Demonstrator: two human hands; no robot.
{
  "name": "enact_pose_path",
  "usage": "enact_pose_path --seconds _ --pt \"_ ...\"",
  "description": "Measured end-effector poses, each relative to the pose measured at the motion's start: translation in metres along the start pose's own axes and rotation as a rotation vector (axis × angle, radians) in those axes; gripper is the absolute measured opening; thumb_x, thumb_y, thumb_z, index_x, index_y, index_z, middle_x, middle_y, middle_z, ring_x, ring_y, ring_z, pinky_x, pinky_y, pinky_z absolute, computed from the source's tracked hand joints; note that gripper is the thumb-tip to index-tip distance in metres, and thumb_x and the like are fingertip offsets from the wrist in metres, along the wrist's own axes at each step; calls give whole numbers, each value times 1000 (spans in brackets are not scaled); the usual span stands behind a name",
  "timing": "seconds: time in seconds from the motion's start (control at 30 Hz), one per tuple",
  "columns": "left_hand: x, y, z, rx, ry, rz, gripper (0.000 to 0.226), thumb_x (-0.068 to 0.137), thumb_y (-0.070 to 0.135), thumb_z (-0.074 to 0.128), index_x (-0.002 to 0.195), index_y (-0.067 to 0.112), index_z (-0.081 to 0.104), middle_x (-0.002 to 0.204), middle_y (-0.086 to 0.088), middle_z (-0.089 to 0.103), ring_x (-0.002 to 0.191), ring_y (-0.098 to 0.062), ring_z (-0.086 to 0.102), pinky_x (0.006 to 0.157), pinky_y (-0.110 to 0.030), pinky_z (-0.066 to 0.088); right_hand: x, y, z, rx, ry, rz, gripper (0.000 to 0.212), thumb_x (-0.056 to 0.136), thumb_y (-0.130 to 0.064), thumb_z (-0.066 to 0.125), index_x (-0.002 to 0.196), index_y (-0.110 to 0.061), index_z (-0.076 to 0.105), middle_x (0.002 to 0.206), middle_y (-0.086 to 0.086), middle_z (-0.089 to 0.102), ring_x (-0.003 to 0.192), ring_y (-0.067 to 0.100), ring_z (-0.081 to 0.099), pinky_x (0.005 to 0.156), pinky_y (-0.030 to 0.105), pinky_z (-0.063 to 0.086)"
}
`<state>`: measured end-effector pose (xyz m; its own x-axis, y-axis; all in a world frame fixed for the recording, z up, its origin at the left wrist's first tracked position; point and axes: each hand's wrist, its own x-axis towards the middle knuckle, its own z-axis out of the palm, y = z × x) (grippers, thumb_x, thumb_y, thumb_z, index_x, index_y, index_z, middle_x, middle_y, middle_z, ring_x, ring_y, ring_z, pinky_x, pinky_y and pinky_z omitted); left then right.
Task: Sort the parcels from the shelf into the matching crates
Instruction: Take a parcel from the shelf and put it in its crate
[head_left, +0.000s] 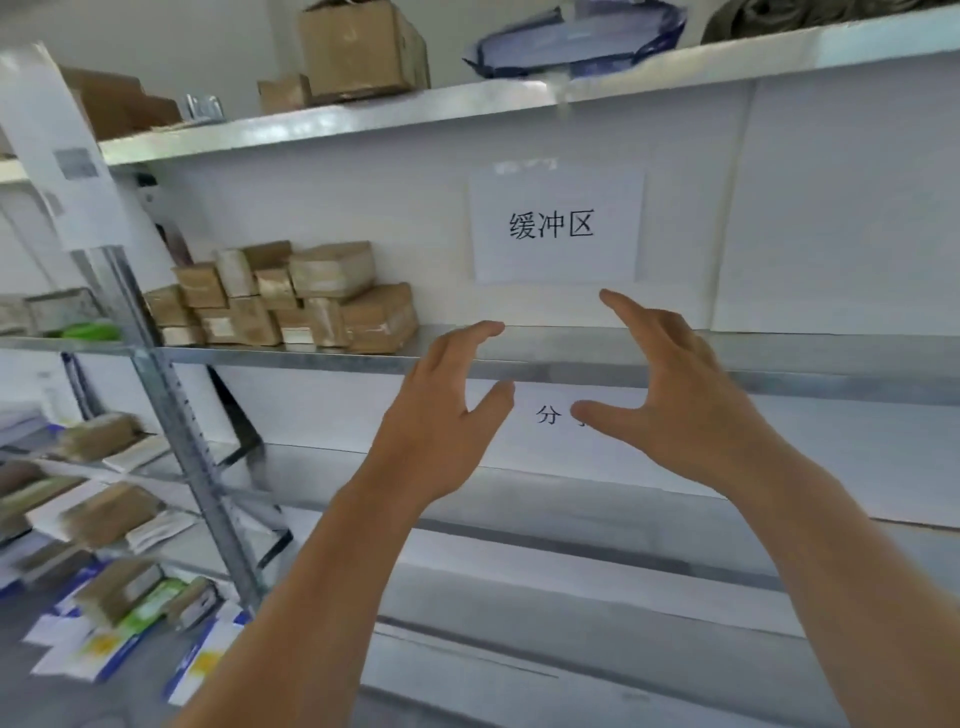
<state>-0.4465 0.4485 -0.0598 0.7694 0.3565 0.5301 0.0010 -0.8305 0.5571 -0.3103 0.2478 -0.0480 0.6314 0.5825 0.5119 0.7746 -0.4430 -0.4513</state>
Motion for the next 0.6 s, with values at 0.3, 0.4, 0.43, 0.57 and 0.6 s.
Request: enact_pose_path --seconds 0.3,0.4,0.43,0.57,0.6 --pt "31 -130 -74 46 24 -122 55 105 45 52 154 54 32 162 23 32 148 -12 36 117 -41 37 87 -76 117 60 -90 -81 97 85 -59 75 159 -54 11 156 -9 31 141 21 35 103 42 43" --pt "50 -168 -80 77 28 -165 54 104 47 51 153 56 31 164 19 33 148 -16 37 117 -46 39 121 -83 152 77 -97 -98 97 85 -60 74 158 -54 12 155 -10 32 140 21 37 105 46 46" --pt "59 -181 -81 87 29 -178 53 104 47 51 153 56 31 164 19 33 148 -17 37 116 -45 39 134 -83 164 78 -98 -104 97 85 -60 74 158 -54 12 155 -10 32 140 21 37 103 46 46" --pt "97 -227 -84 139 40 -212 53 106 45 51 154 50 31 164 17 33 146 -15 38 108 -36 37 194 -82 211 116 -105 -141 98 85 -57 77 160 -51 14 155 -8 33 140 22 37 98 39 42" --pt "109 -237 -86 144 39 -222 53 106 44 52 154 50 32 162 17 34 144 -14 39 106 -34 36 211 -83 221 139 -112 -138 99 85 -56 78 160 -51 14 155 -7 34 141 23 37 99 39 41"
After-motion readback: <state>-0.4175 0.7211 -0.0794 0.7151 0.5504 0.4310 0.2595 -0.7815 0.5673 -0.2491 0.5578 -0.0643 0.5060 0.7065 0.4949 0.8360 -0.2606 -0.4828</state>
